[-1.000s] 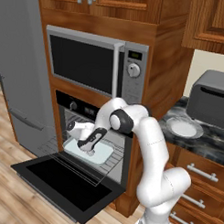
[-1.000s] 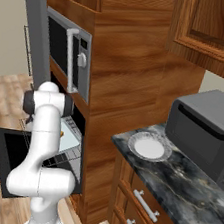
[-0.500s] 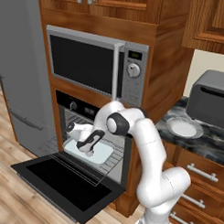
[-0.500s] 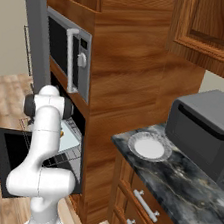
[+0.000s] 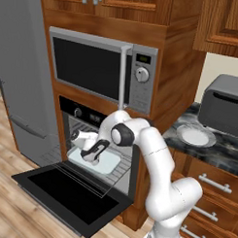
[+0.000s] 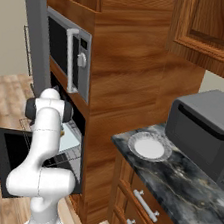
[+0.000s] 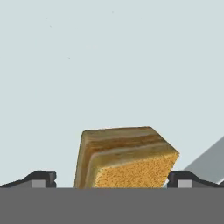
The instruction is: Take the baked cake out of the oven and place it on the plate for cooling. Then close the oven door.
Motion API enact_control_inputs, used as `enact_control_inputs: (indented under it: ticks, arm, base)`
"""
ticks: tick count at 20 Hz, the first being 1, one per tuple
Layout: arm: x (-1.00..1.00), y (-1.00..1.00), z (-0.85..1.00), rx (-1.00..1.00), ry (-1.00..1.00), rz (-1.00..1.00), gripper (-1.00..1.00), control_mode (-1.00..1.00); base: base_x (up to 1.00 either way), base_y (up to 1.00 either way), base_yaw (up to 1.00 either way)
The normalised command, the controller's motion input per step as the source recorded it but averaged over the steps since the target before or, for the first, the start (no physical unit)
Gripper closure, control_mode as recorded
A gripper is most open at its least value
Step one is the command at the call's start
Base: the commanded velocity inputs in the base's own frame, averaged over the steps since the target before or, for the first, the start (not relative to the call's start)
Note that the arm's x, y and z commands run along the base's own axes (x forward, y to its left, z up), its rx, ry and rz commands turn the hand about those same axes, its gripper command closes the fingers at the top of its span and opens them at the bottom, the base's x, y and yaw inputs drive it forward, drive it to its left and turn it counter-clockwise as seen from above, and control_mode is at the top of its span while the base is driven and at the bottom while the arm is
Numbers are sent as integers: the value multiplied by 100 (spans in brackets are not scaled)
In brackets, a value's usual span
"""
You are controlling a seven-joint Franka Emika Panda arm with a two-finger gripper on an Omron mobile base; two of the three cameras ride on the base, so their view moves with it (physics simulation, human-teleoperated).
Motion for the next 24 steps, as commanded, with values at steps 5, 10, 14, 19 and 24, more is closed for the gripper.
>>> enact_control_inputs:
  ticks: [5, 10, 14, 19, 24]
  arm:
    - [5, 18, -22, -3, 0, 0, 100, -100]
    - [0, 23, -22, -5, 0, 0, 100, -100]
    - [0, 13, -18, -1, 0, 0, 100, -100]
    - [-27, 25, 4, 0, -4, 0, 100, -100]
    - [-56, 22, 61, 6, -17, -1, 100, -100]
  base:
    - [0, 0, 0]
    - [0, 0, 0]
    - [0, 0, 0]
    - [0, 0, 0]
    - [0, 0, 0]
